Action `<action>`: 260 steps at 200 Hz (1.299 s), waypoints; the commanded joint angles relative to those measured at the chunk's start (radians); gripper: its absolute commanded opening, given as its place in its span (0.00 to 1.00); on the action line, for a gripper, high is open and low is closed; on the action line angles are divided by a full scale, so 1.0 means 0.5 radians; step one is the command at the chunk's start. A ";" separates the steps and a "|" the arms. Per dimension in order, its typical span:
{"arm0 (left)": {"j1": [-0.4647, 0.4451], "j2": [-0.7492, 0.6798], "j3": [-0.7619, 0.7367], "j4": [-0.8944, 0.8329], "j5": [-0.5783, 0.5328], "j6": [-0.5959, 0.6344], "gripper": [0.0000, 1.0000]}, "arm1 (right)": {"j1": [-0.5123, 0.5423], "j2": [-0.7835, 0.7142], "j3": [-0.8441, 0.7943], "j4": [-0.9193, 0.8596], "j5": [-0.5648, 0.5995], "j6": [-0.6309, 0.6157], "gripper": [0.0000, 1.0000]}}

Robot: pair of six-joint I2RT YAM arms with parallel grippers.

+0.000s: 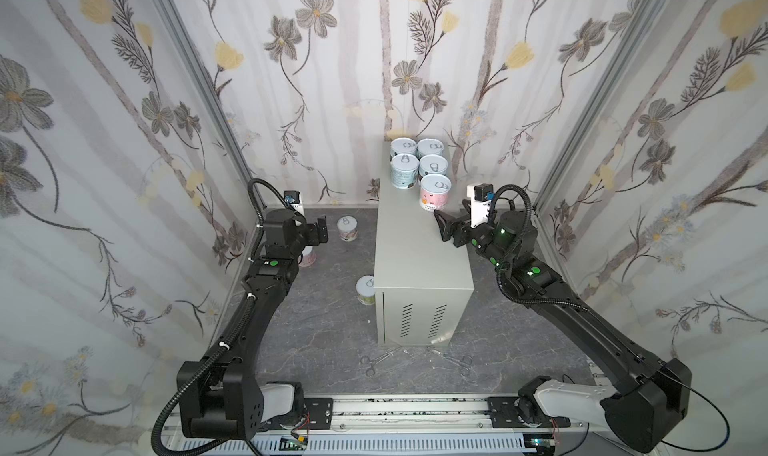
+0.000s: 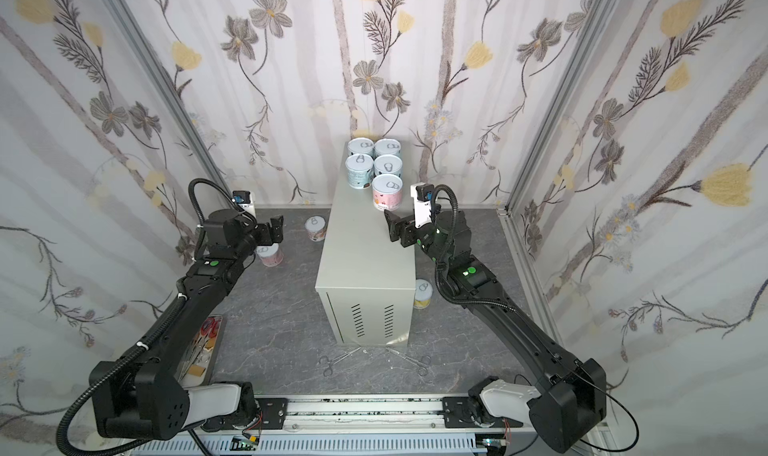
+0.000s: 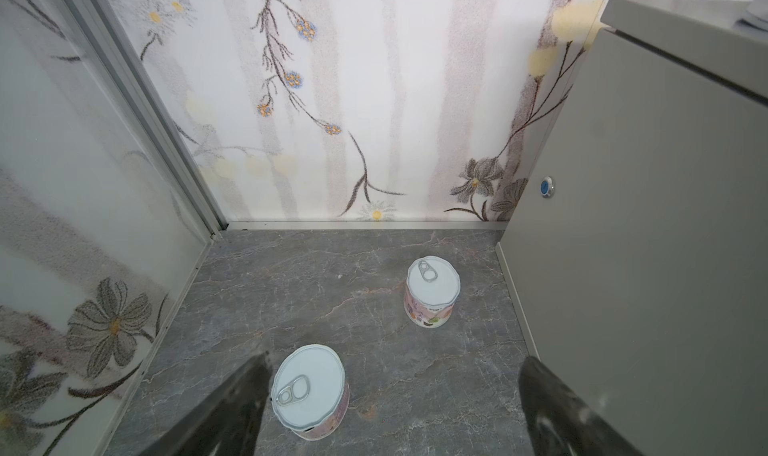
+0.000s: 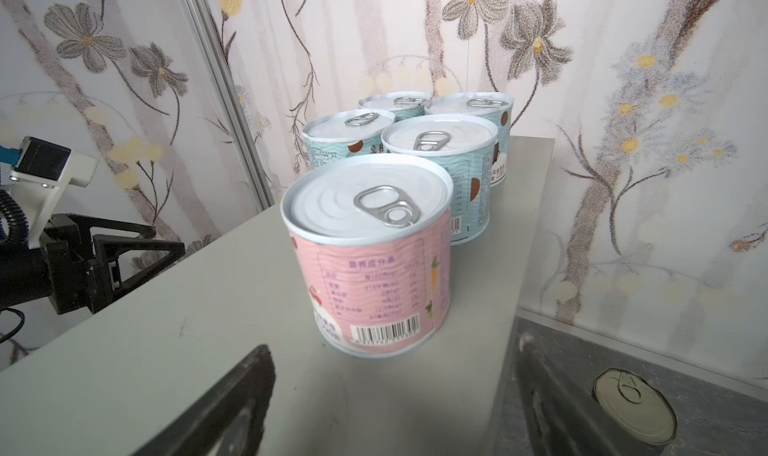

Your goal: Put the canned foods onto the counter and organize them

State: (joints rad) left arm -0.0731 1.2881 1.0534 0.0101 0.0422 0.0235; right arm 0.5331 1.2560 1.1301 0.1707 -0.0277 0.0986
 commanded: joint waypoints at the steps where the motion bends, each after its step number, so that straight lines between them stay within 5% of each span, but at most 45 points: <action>1: 0.002 0.018 0.037 0.047 -0.009 0.026 0.94 | 0.022 0.049 0.014 -0.042 -0.096 -0.053 0.90; 260: 0.002 0.059 0.085 0.020 -0.009 0.052 0.94 | 0.032 0.132 0.052 0.162 -0.006 -0.228 0.96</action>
State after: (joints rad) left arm -0.0731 1.3174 1.0843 0.0074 0.0452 0.0307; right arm 0.5457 1.3113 1.1503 0.2592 -0.0189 -0.0002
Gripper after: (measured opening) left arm 0.943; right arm 0.960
